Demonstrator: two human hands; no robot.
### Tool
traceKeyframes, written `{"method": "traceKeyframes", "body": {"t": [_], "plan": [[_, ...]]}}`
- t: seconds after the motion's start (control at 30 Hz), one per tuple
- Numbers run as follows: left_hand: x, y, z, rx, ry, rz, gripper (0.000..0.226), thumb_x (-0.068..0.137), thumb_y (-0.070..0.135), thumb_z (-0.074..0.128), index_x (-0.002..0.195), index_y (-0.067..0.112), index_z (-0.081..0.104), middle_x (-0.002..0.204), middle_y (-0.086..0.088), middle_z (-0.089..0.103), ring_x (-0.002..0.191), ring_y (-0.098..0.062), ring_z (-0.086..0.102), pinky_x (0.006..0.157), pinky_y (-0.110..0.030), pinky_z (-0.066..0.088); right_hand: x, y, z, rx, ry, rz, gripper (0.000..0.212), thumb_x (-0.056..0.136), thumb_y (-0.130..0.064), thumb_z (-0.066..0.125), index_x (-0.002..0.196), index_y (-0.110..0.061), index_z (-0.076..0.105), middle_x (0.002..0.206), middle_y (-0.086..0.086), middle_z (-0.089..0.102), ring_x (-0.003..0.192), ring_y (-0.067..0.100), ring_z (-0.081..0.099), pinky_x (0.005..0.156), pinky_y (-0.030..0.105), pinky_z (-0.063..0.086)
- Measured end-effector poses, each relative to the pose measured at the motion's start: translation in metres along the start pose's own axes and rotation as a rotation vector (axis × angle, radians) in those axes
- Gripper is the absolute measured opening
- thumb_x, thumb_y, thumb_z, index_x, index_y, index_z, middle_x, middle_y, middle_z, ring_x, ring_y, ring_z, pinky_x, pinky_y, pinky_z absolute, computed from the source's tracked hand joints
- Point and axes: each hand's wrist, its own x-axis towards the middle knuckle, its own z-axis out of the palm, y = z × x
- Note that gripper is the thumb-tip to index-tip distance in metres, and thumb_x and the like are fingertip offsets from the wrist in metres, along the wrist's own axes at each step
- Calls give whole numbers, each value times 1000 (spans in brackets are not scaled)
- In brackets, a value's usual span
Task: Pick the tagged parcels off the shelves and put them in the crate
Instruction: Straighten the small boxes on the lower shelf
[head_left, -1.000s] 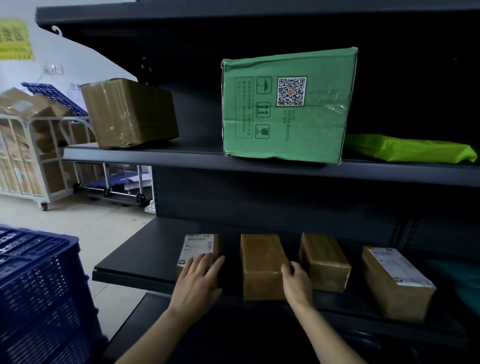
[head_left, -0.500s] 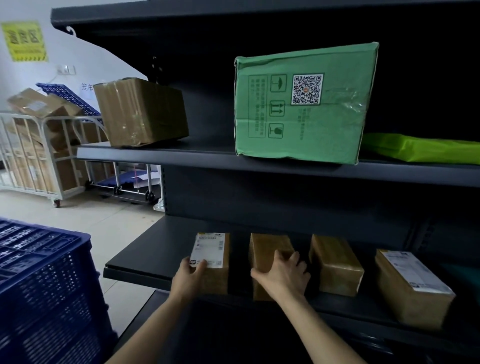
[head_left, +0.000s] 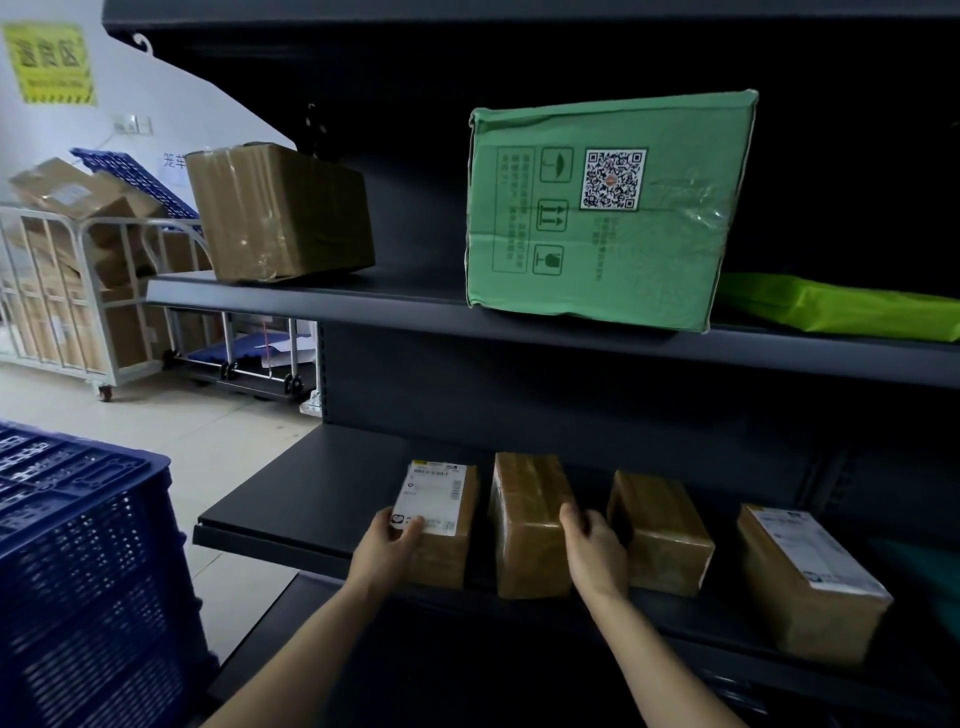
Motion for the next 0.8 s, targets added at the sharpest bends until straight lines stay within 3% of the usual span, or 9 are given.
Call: {"method": "traceKeyframes", "body": {"t": [0.1, 0.17, 0.27, 0.37, 0.47, 0.57, 0.63, 0.7, 0.8], "plan": [[-3, 2, 6, -13, -16, 12, 46, 91, 31, 58, 131, 11, 47, 106, -3, 64, 97, -23, 64, 88, -39, 53, -4, -13, 3, -364, 76, -161, 71, 86, -66, 34, 143, -24, 29, 145, 12, 37, 130, 31, 38, 100, 44, 40], [-5, 2, 8, -11, -23, 14, 45, 91, 31, 58, 130, 11, 47, 105, -2, 63, 97, -23, 64, 88, -39, 53, -7, -23, 10, -583, 12, -185, 87, 76, -80, 31, 146, -30, 18, 152, 12, 23, 135, 33, 28, 103, 46, 33], [-7, 2, 7, 16, -24, 18, 46, 91, 32, 57, 132, 12, 46, 104, 0, 61, 94, -20, 63, 82, -33, 53, -10, -27, 20, -733, -47, -170, 94, 69, -82, 40, 145, -33, 17, 146, 15, 25, 130, 34, 30, 98, 43, 36], [-7, 1, 5, 42, -33, 21, 46, 91, 33, 57, 131, 13, 45, 109, -2, 62, 99, -21, 63, 86, -35, 52, -6, -21, 12, -498, 36, -135, 79, 73, -66, 56, 139, -33, 29, 134, 14, 35, 120, 33, 38, 86, 37, 43], [-7, 0, 6, 62, -15, 39, 48, 91, 33, 57, 133, 12, 43, 119, -6, 62, 104, -24, 61, 89, -37, 51, 3, -5, 2, 39, 24, 6, 65, 79, -48, 64, 136, -28, 39, 132, 16, 43, 115, 35, 47, 89, 36, 46], [-9, -2, 9, 56, -6, 50, 51, 91, 33, 57, 135, 12, 41, 123, -7, 61, 106, -25, 61, 89, -38, 51, 3, 6, 1, 460, -26, 119, 52, 83, -34, 64, 130, -22, 46, 121, 8, 55, 103, 27, 55, 90, 41, 49], [-9, -1, 9, 38, -11, 50, 51, 92, 32, 57, 135, 13, 41, 123, -7, 60, 106, -25, 61, 91, -40, 51, 3, 11, 4, 554, -79, 194, 43, 85, -30, 62, 125, -21, 50, 112, 4, 55, 97, 22, 53, 85, 38, 49], [-7, 0, 10, 22, -18, 49, 50, 91, 30, 58, 135, 12, 41, 122, -8, 60, 105, -24, 60, 92, -41, 51, 3, 17, 6, 494, -104, 216, 32, 86, -28, 59, 115, -14, 56, 113, 6, 59, 100, 24, 55, 88, 38, 47], [-4, 3, 11, 24, -20, 53, 49, 91, 29, 58, 134, 11, 42, 117, -6, 60, 99, -20, 58, 86, -35, 51, 1, 23, 10, 426, -121, 194, 40, 91, -28, 55, 127, -12, 54, 129, 10, 57, 117, 29, 53, 101, 40, 43]]}}
